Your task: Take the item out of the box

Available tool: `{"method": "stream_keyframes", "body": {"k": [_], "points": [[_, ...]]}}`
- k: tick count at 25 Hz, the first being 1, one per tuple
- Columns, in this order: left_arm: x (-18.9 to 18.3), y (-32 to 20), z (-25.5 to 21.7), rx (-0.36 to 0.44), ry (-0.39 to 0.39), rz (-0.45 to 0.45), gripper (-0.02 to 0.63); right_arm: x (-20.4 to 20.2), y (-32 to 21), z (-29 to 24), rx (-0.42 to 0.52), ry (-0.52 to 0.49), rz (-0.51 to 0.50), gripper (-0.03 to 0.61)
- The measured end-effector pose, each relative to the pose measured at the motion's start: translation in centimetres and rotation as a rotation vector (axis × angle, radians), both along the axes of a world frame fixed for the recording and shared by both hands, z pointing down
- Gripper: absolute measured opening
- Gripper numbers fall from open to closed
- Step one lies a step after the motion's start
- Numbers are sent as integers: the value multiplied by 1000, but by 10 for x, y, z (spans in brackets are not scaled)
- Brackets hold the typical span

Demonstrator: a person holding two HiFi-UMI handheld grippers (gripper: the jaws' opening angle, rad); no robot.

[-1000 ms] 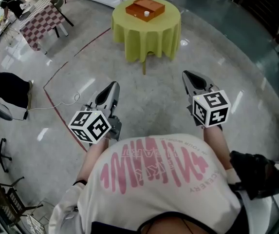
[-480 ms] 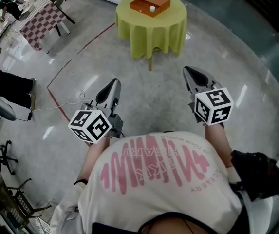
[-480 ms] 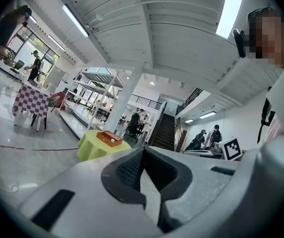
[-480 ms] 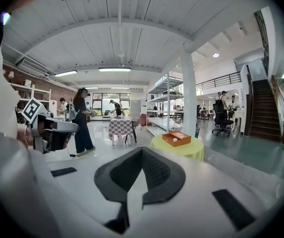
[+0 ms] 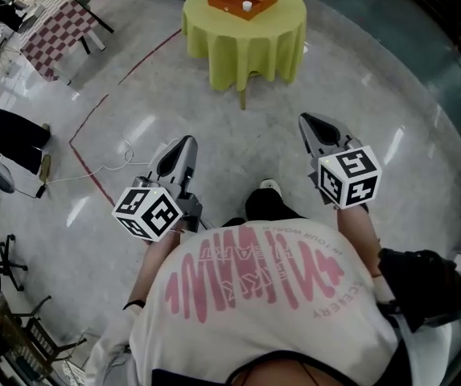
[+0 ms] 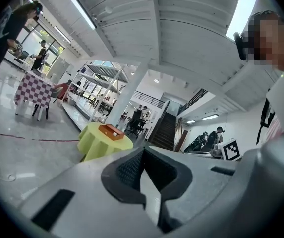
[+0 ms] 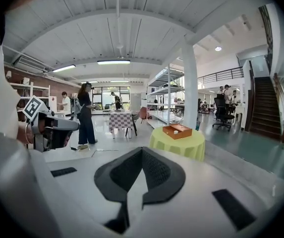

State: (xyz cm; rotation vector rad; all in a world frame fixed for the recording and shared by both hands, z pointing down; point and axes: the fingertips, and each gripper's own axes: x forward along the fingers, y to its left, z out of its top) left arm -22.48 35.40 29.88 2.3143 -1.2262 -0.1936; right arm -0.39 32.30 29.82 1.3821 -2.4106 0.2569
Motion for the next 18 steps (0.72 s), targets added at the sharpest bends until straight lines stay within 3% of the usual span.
{"method": "stream_keyframes", "body": {"k": [8,14,18], "points": [[24,-56,6,1,-4,-15,8,26,-59,10,2,6,-9,6],[60,-115,-16,39,-9,-24,8,69,-122,-9,-42,-175,7,5],[81,-155,-26,61,-9,-49,8,96,-168,-20,-43,-222,-4,6]]}}
